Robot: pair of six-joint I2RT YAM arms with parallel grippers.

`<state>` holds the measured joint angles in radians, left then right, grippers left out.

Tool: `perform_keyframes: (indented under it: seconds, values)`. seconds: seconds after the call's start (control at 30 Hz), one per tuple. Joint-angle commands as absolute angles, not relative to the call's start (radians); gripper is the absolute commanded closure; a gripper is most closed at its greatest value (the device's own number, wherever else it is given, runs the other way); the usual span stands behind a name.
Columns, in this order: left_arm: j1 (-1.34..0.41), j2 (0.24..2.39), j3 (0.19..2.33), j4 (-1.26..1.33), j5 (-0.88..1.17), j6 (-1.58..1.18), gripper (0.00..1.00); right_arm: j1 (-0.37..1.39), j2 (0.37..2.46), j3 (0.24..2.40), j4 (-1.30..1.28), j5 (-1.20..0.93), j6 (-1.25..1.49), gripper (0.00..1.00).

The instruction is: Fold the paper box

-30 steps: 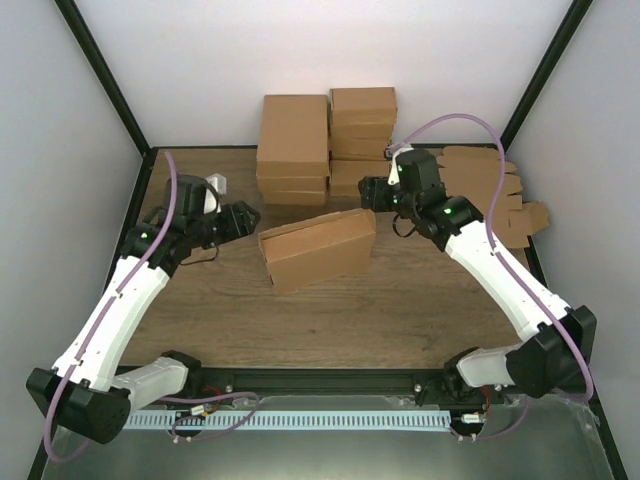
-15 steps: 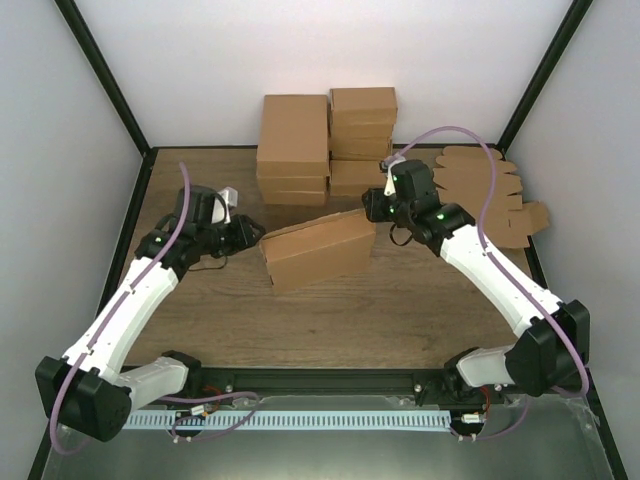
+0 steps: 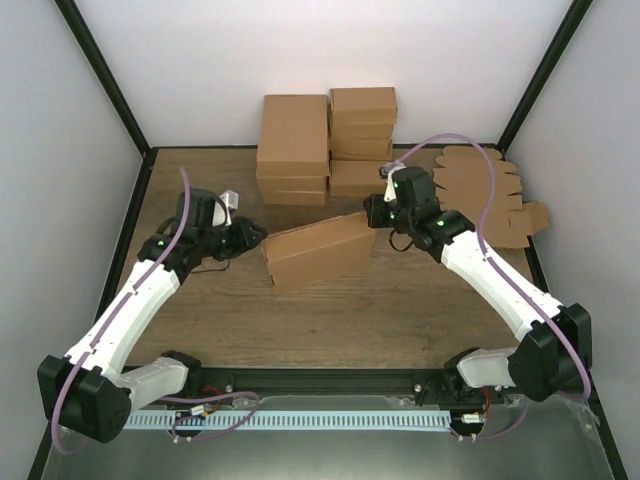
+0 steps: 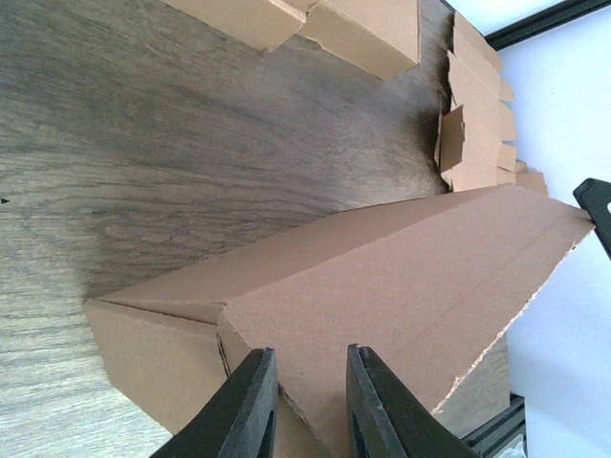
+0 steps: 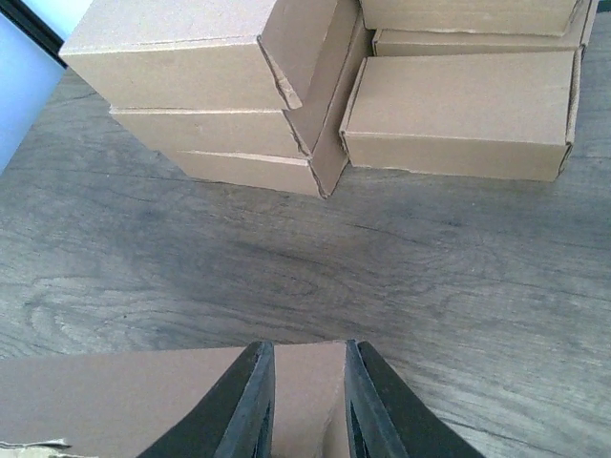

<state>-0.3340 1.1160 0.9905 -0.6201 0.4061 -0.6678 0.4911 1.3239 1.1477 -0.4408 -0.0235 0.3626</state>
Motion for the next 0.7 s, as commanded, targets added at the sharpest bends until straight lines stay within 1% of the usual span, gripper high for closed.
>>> perform_keyframes:
  seconds: [0.0, 0.17, 0.53, 0.6, 0.67]
  values:
    - [-0.334, 1.115, 0.95, -0.646, 0.416, -0.675, 0.78, 0.487, 1.295, 1.106, -0.433, -0.047, 0.382, 0.78]
    - [-0.336, 1.1, 0.902, -0.623, 0.425, -0.686, 0.82, 0.486, 1.287, 1.042, -0.416, -0.054, 0.389, 0.82]
    - [-0.339, 1.072, 0.797, -0.573, 0.426, -0.693, 0.89, 0.486, 1.302, 0.96, -0.379, -0.047, 0.393, 0.83]
    - [-0.338, 1.067, 0.801, -0.572, 0.426, -0.693, 0.89, 0.486, 1.297, 0.965, -0.383, -0.037, 0.392, 0.83]
    - [-0.338, 1.06, 0.829, -0.591, 0.408, -0.692, 0.89, 0.486, 1.284, 0.978, -0.389, -0.024, 0.388, 0.8]
